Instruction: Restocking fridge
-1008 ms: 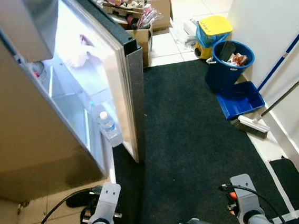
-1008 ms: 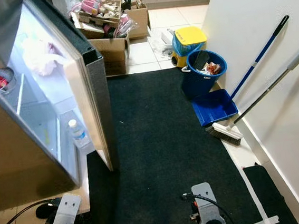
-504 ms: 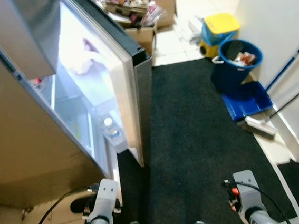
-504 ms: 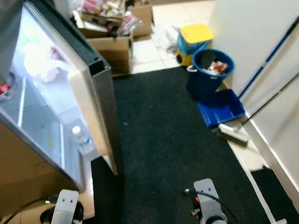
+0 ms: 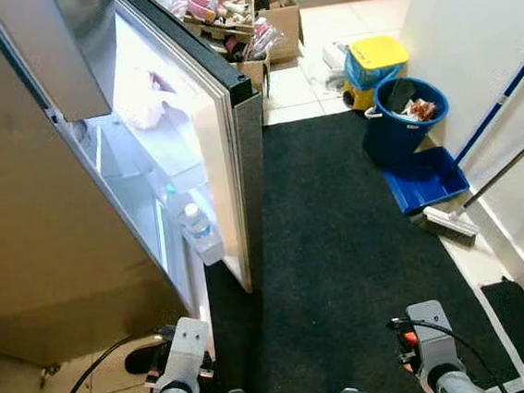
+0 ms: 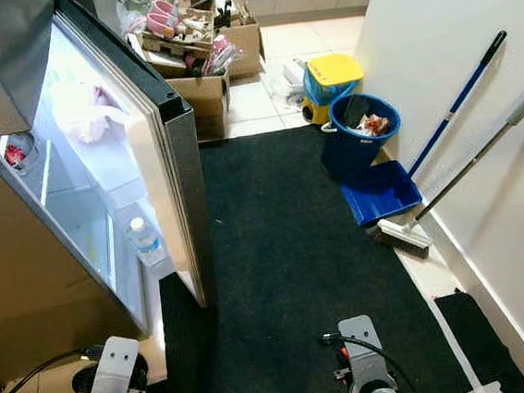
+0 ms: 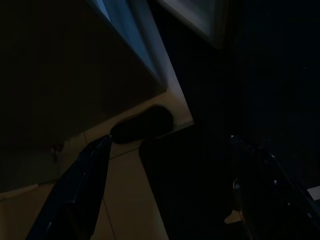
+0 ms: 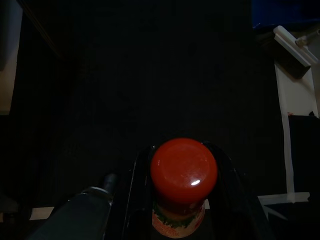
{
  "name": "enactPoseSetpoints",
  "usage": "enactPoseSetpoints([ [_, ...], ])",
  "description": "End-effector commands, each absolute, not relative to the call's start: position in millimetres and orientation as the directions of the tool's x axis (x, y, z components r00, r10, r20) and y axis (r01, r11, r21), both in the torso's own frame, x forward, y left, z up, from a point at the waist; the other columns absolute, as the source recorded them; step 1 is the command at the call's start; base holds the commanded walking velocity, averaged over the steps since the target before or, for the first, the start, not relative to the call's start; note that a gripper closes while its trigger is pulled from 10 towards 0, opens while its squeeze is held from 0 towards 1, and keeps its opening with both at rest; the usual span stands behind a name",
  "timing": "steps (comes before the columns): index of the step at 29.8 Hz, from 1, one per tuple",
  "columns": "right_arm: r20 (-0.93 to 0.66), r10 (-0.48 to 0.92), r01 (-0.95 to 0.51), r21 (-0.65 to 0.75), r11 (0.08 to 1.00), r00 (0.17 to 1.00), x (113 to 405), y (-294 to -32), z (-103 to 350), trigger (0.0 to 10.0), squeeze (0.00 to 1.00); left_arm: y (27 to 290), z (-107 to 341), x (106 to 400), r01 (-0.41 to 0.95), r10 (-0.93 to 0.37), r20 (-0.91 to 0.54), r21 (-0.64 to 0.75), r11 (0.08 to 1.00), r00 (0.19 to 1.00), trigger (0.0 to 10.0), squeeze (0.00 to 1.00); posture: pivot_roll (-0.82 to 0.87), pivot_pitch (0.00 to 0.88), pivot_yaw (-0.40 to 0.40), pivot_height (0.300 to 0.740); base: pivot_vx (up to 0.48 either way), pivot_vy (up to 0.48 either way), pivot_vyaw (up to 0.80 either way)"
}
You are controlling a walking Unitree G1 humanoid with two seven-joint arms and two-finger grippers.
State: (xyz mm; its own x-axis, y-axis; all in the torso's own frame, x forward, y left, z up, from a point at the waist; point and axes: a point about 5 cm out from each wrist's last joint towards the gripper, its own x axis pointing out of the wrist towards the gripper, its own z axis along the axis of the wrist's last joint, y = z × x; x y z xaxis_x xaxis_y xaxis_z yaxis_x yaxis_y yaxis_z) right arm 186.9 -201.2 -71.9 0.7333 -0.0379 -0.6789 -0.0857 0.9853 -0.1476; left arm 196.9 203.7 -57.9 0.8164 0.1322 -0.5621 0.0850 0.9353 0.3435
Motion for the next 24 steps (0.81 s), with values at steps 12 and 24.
enactPoseSetpoints([
  [12,-0.7,-0.049,-0.08,-0.151,0.985,0.713,179.1,-203.5,-76.0,10.0,0.0,201.4,-61.5,191.9,0.102,0.122,-0.572,0.344,0.934,0.811,10.0,0.0,-0.01,0.16,-0.082,0.74,0.468,0.0,0.0],
  [24,-0.7,-0.05,-0.081,-0.153,0.985,0.713,179.4,-204.3,-75.7,10.0,0.0,202.4,-61.6,191.8,0.082,0.136,-0.571,0.339,0.937,0.809,10.0,0.0,0.0,0.156,-0.082,0.74,0.205,0.0,0.0],
])
